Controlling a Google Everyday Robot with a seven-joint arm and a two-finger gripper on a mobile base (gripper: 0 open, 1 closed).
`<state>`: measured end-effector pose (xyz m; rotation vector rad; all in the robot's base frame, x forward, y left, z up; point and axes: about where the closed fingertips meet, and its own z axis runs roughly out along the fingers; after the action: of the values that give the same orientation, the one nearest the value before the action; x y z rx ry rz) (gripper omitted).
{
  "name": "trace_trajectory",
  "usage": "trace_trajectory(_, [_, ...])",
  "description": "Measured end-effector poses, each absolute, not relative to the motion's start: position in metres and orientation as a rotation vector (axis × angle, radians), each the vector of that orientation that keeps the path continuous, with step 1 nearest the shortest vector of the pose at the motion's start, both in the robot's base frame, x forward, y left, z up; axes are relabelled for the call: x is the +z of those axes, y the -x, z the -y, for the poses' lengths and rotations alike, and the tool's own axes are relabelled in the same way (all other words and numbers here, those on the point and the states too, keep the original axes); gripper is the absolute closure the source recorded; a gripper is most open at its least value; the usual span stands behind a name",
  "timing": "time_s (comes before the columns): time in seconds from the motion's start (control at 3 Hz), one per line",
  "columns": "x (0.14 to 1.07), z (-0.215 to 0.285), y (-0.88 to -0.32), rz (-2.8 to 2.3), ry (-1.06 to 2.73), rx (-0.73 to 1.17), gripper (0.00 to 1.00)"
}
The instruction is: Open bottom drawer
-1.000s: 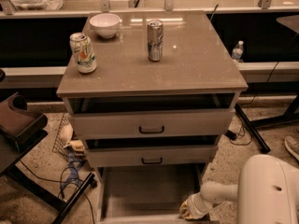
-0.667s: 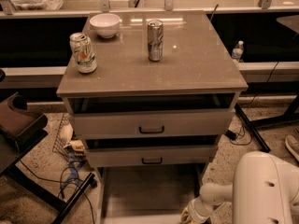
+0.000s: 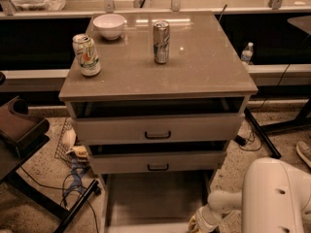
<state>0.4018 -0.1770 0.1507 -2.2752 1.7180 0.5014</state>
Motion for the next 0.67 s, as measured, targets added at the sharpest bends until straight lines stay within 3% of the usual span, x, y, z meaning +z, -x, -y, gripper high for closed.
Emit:
trace_trajectory(0.33, [0.1496,0.176,-0.4,-1.718,2.276,0.507,0.59])
trace_trajectory(0.67, [0.1481,0.1746,-0.3975,-1.717,2.276,0.514,0.28])
